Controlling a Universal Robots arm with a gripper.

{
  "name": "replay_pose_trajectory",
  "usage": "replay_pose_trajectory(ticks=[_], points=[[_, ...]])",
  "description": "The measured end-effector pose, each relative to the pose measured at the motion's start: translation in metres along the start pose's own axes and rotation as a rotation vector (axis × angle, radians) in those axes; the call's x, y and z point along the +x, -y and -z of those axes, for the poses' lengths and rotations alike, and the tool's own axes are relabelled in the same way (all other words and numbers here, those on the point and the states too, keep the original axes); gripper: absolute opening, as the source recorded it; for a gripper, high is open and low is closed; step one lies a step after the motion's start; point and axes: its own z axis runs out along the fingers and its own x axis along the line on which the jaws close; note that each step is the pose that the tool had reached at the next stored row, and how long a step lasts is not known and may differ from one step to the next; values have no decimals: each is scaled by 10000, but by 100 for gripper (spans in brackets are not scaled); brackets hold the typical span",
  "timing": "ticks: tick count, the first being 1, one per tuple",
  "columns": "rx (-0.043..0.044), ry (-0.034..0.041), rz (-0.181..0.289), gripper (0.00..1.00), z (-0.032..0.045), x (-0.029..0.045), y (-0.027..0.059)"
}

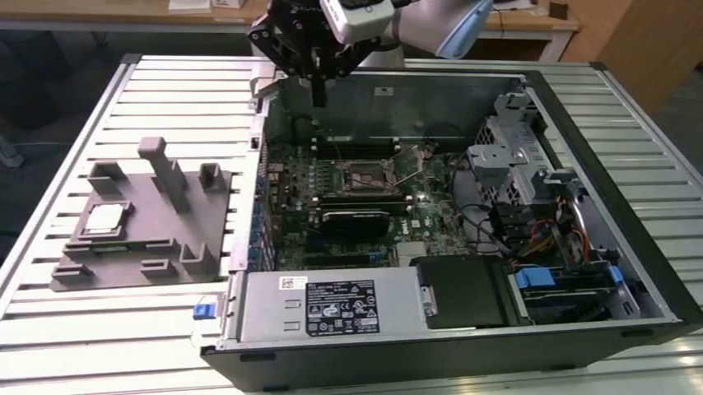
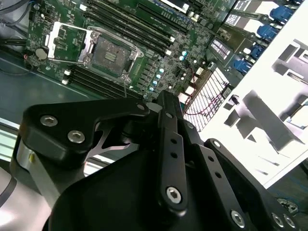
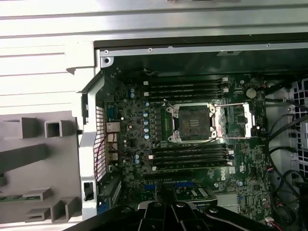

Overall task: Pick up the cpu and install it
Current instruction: 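Reach for the cpu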

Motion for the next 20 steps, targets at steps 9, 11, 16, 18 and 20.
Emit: replay_pose_trajectory(ticks=[9,11,16,18,20], points=[[-1,0,0,11,3,104,8],[-1,1,0,11,3,123,9],[0,0,0,11,4,160,12],[-1,0,0,11,3,174,13],[0,0,0,11,3,186,14]])
